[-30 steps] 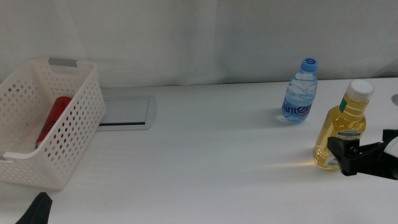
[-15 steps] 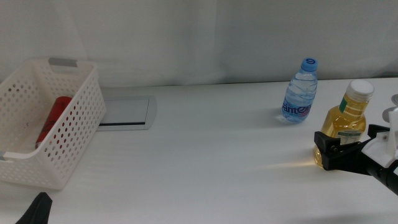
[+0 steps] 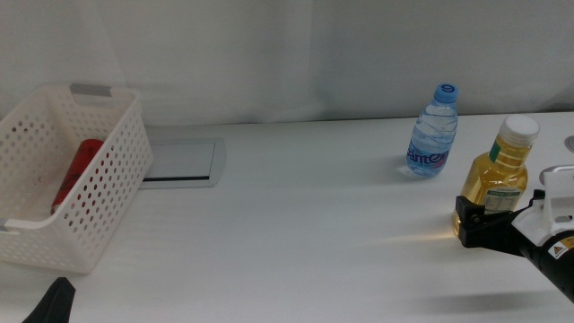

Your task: Use arms to grab the bottles and put them into the dustbin to the left of the table.

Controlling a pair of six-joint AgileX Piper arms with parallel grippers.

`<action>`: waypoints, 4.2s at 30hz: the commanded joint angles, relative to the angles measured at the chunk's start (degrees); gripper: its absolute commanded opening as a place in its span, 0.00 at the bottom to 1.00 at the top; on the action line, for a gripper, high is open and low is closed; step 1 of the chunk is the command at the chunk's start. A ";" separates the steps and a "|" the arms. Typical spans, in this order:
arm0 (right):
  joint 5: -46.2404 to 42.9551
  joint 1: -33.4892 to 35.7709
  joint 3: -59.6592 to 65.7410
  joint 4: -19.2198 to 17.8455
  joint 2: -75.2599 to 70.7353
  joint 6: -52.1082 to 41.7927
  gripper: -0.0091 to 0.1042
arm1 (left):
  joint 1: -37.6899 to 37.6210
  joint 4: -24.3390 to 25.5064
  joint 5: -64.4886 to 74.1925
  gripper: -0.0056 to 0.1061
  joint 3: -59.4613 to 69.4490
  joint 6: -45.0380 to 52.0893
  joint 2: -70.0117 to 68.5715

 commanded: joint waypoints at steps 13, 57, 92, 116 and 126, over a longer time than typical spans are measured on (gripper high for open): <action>-4.86 0.19 -5.85 0.25 8.33 1.74 0.98 | -0.40 -0.58 -0.34 0.88 2.19 -0.13 -0.37; 4.04 24.10 -11.27 -18.79 -4.29 12.62 0.06 | -0.40 -0.58 -0.45 0.88 2.19 -0.13 -0.37; 3.54 26.43 -11.27 -17.22 8.86 13.83 0.99 | -0.40 -0.58 -3.68 0.88 2.19 1.74 -0.37; 38.02 26.33 -11.27 -17.22 -28.52 10.22 0.99 | -0.40 -0.58 -6.91 0.88 2.19 1.37 -0.37; 64.14 7.37 -11.27 -28.59 -49.56 16.29 0.99 | -0.40 -0.58 -6.91 0.88 2.19 1.37 -0.37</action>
